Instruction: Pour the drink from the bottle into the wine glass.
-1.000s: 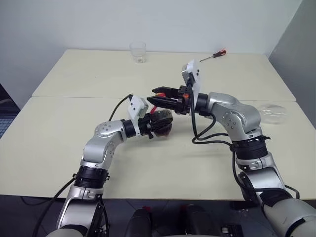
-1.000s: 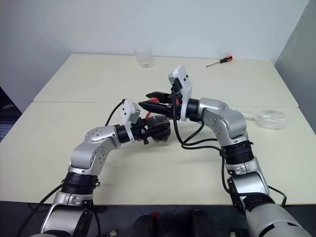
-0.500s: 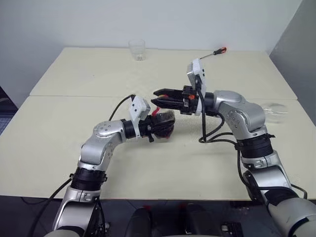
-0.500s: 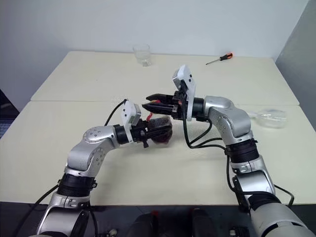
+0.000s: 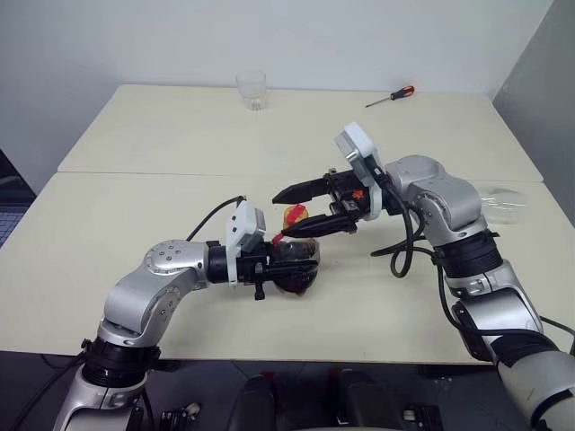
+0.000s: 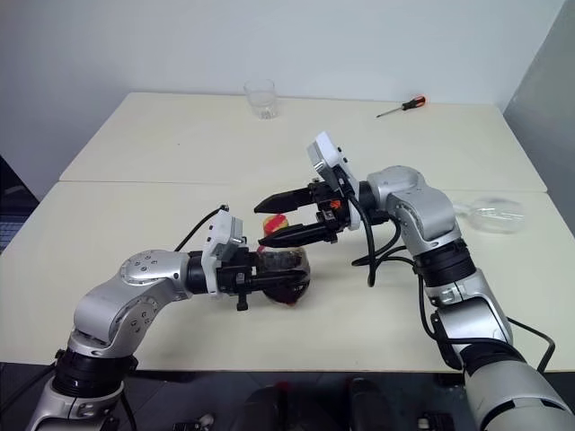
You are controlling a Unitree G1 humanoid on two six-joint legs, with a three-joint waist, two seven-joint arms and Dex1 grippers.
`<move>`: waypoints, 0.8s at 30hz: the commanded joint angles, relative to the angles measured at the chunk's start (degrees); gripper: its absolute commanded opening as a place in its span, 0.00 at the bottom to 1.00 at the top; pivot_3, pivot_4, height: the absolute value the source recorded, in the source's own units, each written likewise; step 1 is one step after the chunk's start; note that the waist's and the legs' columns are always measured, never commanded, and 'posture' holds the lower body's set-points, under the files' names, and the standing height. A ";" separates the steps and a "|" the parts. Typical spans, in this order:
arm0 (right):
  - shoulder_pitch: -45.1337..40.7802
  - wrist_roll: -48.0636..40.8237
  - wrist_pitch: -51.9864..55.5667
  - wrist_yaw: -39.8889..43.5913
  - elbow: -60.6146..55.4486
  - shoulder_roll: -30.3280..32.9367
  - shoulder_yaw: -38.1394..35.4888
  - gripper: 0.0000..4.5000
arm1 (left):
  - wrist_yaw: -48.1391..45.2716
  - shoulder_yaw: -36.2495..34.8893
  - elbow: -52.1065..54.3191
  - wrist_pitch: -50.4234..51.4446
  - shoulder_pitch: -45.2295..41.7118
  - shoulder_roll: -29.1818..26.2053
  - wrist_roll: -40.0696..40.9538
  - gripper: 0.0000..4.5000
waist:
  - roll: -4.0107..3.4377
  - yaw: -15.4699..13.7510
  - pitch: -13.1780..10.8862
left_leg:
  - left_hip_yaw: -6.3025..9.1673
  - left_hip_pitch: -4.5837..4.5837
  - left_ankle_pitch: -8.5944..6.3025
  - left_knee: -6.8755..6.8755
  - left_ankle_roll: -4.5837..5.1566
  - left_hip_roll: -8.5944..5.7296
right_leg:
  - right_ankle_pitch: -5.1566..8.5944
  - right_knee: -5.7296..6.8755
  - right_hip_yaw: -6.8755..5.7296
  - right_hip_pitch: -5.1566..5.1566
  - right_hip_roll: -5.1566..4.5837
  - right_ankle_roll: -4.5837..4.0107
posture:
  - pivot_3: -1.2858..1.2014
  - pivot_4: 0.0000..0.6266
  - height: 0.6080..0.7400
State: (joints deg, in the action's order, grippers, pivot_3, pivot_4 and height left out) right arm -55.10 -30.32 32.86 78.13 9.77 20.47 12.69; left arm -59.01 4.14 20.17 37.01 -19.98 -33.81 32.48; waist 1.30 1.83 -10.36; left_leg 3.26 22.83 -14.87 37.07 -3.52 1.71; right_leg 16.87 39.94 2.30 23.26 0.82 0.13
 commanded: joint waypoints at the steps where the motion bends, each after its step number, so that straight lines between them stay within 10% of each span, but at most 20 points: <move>1: -0.16 -3.64 7.06 -4.31 -4.54 1.42 -4.35 0.91 | 0.93 -2.18 2.36 -1.15 -0.36 -0.31 1.39 0.28 | 0.00 -0.02 -0.01 | 0.01 0.01 0.00 -0.01 0.00 0.02 | 0.00 -0.01 0.00 0.00 -0.02 0.00 | 0.52 0.24 1.00; 24: 4.18 -3.93 20.94 -45.63 -21.95 -9.19 -9.62 0.91 | 5.07 -0.83 -14.75 -9.23 -8.84 5.17 -6.18 0.26 | 0.00 0.00 -0.01 | -0.07 0.05 0.00 -0.01 0.00 -0.03 | 0.00 0.00 0.05 0.04 -0.03 0.00 | 0.52 0.24 1.00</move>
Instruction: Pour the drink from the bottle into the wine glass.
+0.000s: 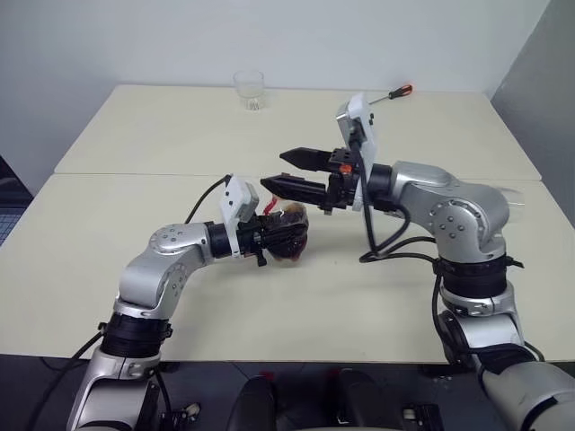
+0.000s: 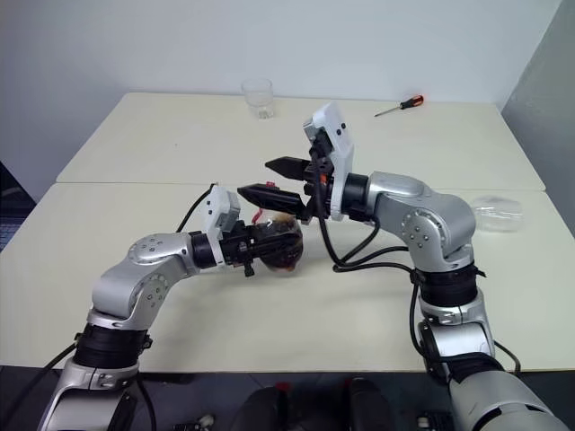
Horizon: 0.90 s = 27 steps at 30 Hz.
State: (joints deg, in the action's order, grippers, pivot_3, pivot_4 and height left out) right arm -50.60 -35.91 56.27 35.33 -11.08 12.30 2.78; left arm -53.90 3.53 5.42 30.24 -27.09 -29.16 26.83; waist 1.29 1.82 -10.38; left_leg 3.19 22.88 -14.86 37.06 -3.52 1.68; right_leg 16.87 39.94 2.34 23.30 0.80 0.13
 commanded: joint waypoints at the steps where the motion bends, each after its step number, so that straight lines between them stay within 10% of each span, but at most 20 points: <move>1: -0.33 2.19 -2.95 -3.38 -0.79 -1.36 0.54 0.91 | -0.18 -0.21 -0.42 -2.80 -1.90 0.59 -0.76 0.26 | 0.00 0.01 0.00 | 0.00 0.00 0.00 0.00 0.00 0.00 | 0.00 0.00 0.00 0.00 0.00 0.00 | 0.52 0.24 1.00; 24: 1.42 3.02 -3.62 -2.69 1.36 -2.17 2.78 0.91 | -1.37 0.14 -1.38 -3.34 -3.64 0.13 -1.57 0.26 | 0.00 0.05 0.00 | 0.02 -0.01 0.00 -0.01 0.01 0.00 | 0.00 0.03 -0.03 0.02 0.01 -0.01 | 0.52 0.24 1.00; 27: 1.24 3.00 -4.01 -2.73 1.88 -2.36 2.53 0.78 | -1.52 0.33 -0.92 -3.33 -3.27 0.11 -1.54 0.26 | 0.00 0.06 0.00 | 0.02 -0.01 0.00 0.00 0.01 0.00 | 0.00 0.03 -0.02 0.02 0.01 -0.01 | 0.52 0.24 1.00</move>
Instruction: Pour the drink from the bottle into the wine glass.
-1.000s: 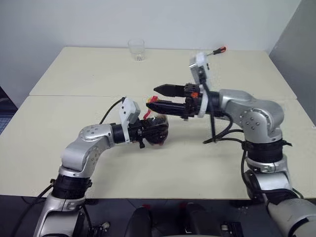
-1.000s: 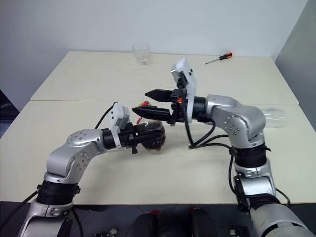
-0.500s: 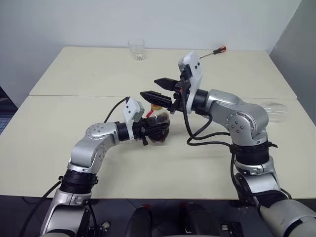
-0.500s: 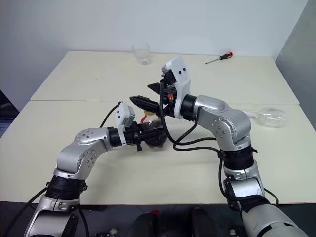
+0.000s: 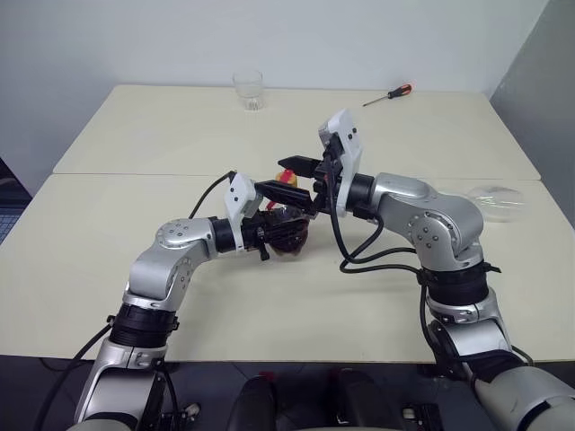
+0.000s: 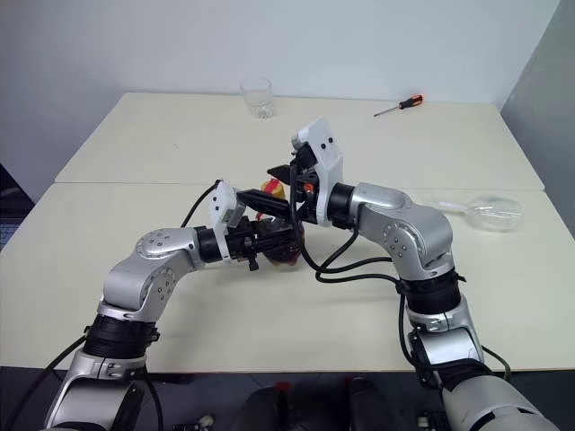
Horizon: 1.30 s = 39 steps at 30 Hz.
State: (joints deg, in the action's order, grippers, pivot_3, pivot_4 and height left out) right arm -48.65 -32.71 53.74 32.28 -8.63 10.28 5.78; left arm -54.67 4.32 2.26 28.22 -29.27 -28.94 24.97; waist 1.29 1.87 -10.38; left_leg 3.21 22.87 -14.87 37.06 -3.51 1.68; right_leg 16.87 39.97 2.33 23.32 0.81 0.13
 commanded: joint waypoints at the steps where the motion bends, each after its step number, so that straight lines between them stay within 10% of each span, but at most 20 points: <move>1: -0.71 -0.29 -1.52 0.31 -0.49 -0.42 -0.51 0.71 | -0.80 -0.43 2.30 -1.31 -1.02 -0.11 0.34 0.26 | 0.00 0.00 0.00 | 0.00 0.00 0.00 0.00 0.00 0.00 | 0.00 0.00 0.00 0.00 0.00 0.00 | 0.52 0.24 1.00; 7: -0.62 -1.03 -1.37 0.20 -0.41 -0.96 -1.29 0.29 | -0.90 -0.32 2.52 -1.21 -0.95 0.01 0.34 0.26 | 0.00 -0.01 0.00 | 0.00 0.01 0.00 0.00 0.00 0.00 | 0.00 0.00 -0.01 0.00 0.00 0.00 | 0.52 0.24 1.00; 13: -0.62 -3.38 -3.04 5.65 -0.80 -0.11 -1.58 0.29 | -2.25 -0.71 6.23 0.53 0.81 -1.36 2.14 0.25 | 0.00 0.00 0.00 | 0.00 0.00 0.00 0.00 0.00 0.00 | 0.00 0.00 0.00 0.00 0.00 0.00 | 0.52 0.24 1.00; 23: -0.03 -4.16 -14.38 41.94 1.49 14.08 7.57 0.29 | -7.54 -2.69 21.03 7.68 7.64 -8.95 11.30 0.25 | -0.01 0.01 -0.01 | -0.02 -0.01 -0.01 0.00 0.02 0.00 | 0.01 -0.05 -0.01 -0.02 0.01 0.01 | 0.52 0.24 1.00; 32: -4.54 -2.39 -17.59 41.24 9.62 11.59 6.61 0.29 | -5.70 -2.65 20.50 8.25 6.42 -8.19 11.27 0.24 | 0.00 0.02 -0.01 | 0.04 -0.09 0.02 0.02 0.05 0.05 | 0.00 0.03 -0.04 -0.06 0.12 -0.01 | 0.52 0.24 1.00; 39: -2.98 -4.87 -11.89 35.96 7.04 12.38 2.99 0.81 | -4.42 -3.08 19.00 7.57 6.15 -7.85 10.46 0.24 | 0.00 -0.07 -0.01 | 0.03 -0.01 0.02 0.05 0.04 0.04 | -0.01 -0.01 -0.01 -0.05 -0.09 -0.01 | 0.52 0.24 1.00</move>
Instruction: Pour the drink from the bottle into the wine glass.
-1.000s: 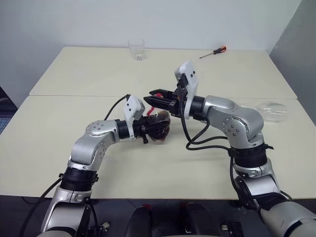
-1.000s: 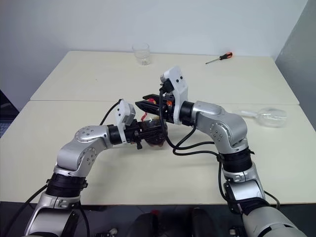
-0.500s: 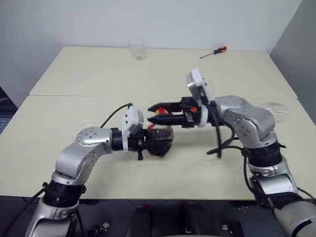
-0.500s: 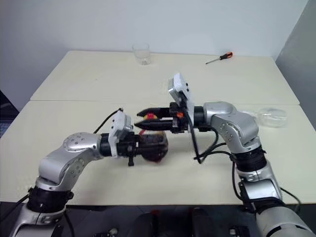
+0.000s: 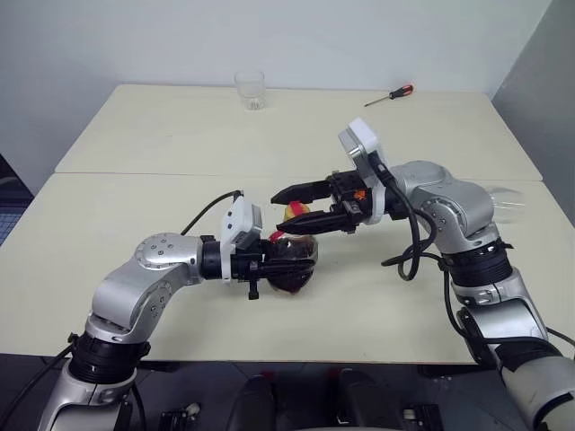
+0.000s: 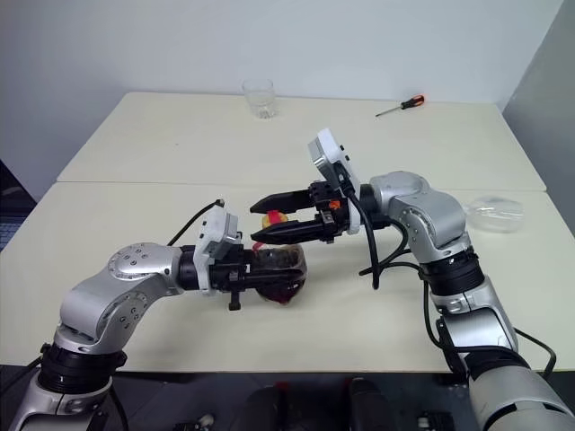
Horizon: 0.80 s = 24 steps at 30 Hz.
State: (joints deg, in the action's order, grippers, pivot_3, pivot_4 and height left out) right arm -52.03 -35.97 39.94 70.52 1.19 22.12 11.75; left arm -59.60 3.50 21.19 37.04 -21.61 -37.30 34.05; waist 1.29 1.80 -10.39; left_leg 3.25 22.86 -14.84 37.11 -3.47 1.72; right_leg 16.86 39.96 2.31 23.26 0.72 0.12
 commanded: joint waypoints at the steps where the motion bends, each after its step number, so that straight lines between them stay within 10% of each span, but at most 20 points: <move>1: 0.69 -2.18 2.84 -3.04 -3.53 0.66 -3.54 0.90 | 0.82 -2.37 -0.24 -1.29 -1.73 0.62 1.27 0.24 | 0.00 0.00 0.00 | 0.01 0.00 0.00 0.02 0.00 -0.01 | 0.00 0.01 -0.01 0.00 0.00 0.00 | 0.52 0.24 1.00; 24: 4.13 4.58 4.69 -35.13 -13.85 -9.61 -4.48 0.97 | 8.96 -2.43 -9.77 -5.58 -5.16 6.28 -3.68 0.23 | 0.00 0.07 0.00 | 0.00 -0.03 0.01 0.01 -0.01 -0.03 | -0.01 0.08 0.00 0.01 0.09 0.00 | 0.52 0.24 1.00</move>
State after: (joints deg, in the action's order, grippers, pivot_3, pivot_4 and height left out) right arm -46.18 -32.31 46.59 36.47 -12.11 12.95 7.30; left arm -49.85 1.88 10.44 33.15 -25.31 -31.22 30.15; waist 1.29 1.87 -10.39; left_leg 3.24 22.84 -14.84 37.13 -3.48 1.69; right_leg 16.86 40.03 2.32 23.27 0.80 0.12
